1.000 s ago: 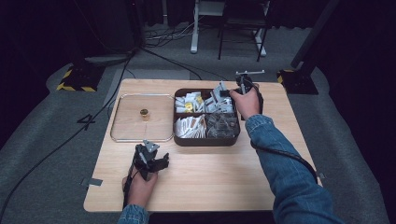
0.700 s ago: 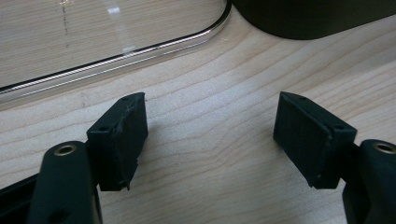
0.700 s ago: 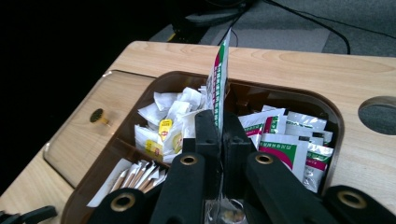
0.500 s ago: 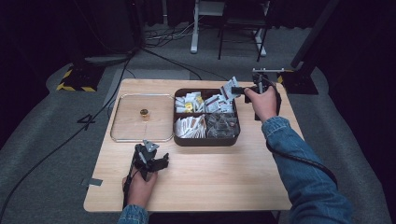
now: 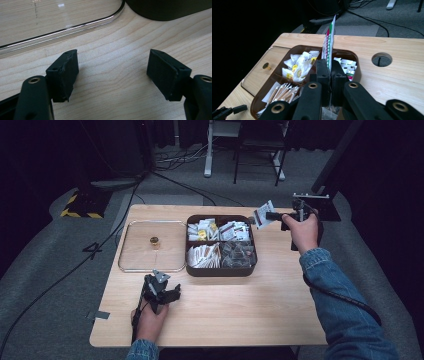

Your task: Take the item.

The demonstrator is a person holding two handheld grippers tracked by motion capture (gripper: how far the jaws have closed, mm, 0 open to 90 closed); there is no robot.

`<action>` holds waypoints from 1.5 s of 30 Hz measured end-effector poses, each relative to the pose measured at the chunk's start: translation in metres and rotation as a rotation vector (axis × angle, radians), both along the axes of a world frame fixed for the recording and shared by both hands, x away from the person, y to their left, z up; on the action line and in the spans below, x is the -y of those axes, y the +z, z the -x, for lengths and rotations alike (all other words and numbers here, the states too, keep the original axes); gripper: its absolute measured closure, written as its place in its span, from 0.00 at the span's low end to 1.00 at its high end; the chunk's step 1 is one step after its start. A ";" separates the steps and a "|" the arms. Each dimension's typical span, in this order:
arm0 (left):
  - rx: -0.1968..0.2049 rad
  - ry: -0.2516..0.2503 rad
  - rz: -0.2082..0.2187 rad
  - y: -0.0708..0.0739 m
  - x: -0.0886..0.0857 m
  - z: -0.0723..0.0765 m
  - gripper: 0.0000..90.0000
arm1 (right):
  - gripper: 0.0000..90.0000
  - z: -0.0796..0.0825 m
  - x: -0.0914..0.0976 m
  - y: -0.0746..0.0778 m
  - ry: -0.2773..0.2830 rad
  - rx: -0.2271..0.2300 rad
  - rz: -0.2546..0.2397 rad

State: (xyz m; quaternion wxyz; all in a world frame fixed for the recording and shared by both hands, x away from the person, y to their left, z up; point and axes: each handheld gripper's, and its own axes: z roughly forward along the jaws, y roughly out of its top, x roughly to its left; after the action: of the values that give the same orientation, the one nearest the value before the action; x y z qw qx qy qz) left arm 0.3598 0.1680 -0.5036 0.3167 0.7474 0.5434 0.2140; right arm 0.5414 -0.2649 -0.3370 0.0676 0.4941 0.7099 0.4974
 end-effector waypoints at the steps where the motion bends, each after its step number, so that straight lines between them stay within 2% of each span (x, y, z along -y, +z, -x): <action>1: 0.000 0.000 0.001 0.000 0.000 0.000 0.29 | 0.98 0.001 0.003 0.000 -0.002 0.002 0.001; 8: 0.001 0.001 -0.001 0.000 0.001 0.001 0.30 | 0.98 0.005 0.020 -0.003 -0.024 0.000 0.023; 16: 0.001 0.001 -0.001 0.000 0.001 0.001 0.30 | 0.98 0.005 0.040 -0.018 -0.067 -0.025 0.040; 20: -0.001 0.003 0.002 0.000 0.000 0.000 0.29 | 0.98 0.006 0.048 -0.027 -0.076 -0.021 0.056; 25: -0.007 0.015 0.003 0.000 0.000 0.000 0.26 | 0.98 0.005 0.057 -0.043 -0.095 -0.051 0.069; 36: -0.007 0.016 0.003 0.000 0.000 0.000 0.26 | 0.98 0.006 0.067 -0.076 -0.115 -0.120 0.088; 45: -0.007 0.016 0.004 0.000 0.000 0.000 0.26 | 0.98 0.009 0.067 -0.097 -0.092 -0.164 0.099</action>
State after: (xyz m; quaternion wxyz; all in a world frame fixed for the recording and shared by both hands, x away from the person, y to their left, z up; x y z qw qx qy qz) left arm 0.3600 0.1680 -0.5038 0.3144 0.7433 0.5508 0.2128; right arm 0.5327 -0.3323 -0.4337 0.0564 0.5611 0.7134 0.4159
